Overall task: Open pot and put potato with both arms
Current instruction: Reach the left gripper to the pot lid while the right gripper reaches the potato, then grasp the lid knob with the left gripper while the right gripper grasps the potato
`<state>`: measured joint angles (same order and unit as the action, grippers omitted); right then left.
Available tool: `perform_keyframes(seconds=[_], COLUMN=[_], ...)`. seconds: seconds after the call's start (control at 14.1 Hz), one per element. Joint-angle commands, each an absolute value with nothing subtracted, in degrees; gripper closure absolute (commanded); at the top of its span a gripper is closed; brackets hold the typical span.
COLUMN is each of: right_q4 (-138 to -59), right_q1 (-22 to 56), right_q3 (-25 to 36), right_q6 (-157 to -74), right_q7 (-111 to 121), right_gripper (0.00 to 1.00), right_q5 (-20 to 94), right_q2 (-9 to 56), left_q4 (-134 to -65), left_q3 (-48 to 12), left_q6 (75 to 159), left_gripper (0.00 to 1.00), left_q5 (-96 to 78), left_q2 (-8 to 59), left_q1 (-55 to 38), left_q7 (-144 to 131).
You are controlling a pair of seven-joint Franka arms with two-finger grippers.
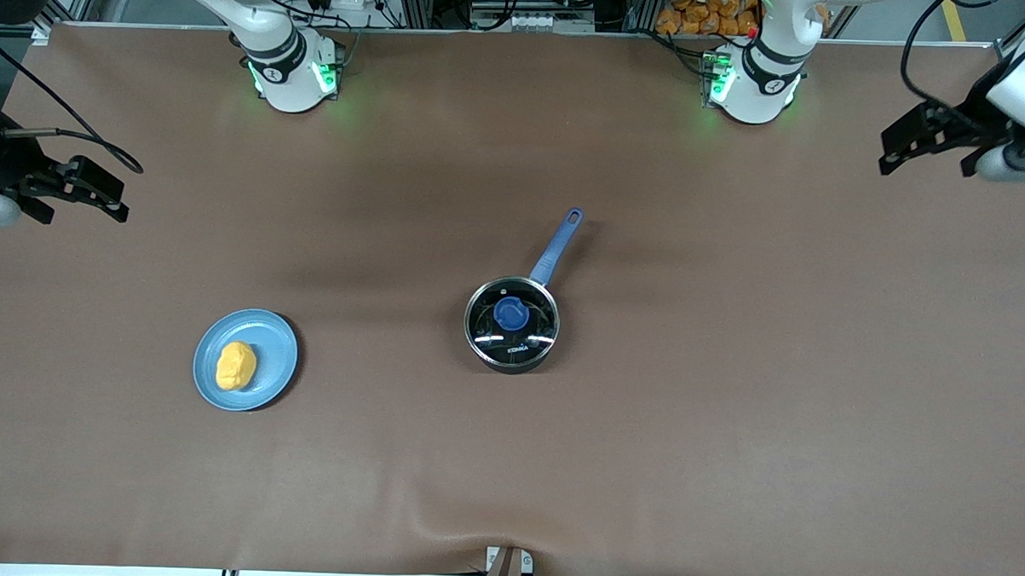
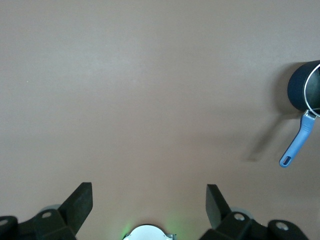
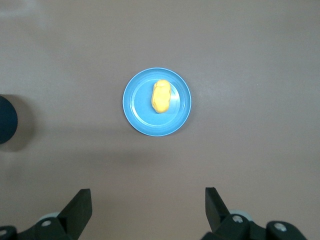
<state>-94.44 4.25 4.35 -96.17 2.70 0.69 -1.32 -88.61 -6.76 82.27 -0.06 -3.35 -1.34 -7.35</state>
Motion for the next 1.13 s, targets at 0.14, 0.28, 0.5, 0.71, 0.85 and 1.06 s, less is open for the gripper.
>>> perform_keyframes(seconds=[0.14,0.28,0.5,0.71,0.85,1.06], right_q4=[-99.0,-100.9,-101.2,-101.2,-101.2,-101.1], right_q1=[3.6,3.6,3.3,3.1,2.8,3.0], right_q3=[4.0,4.0,4.0,4.0,4.0,4.0], right_q6=[-103.2,-106.4,-109.4,-113.8,-116.9,-122.9], right_q7=[2.2,2.2,2.1,2.2,2.2,2.2], right_gripper=[0.0,0.0,0.0,0.0,0.0,0.0], right_q5=[0.9,1.0,1.2,1.2,1.2,1.2], right_q2=[-1.0,0.3,3.8,8.3,11.8,17.7], left_q4=[-81.7,-80.1,-79.9,-78.8,-77.2,-76.1], left_q3=[-11.7,-12.0,-12.0,-11.9,-11.9,-11.3], left_q6=[83.8,88.1,95.5,98.3,100.2,109.5], left_gripper=[0.0,0.0,0.0,0.0,0.0,0.0], left_q5=[0.4,0.5,0.4,0.5,0.5,0.6], left_q2=[8.8,13.7,18.3,22.6,26.1,30.9], left_q1=[-7.7,-12.7,-18.6,-23.1,-25.7,-29.8], left_q7=[-20.0,-26.5,-38.8,-45.7,-48.9,-54.2])
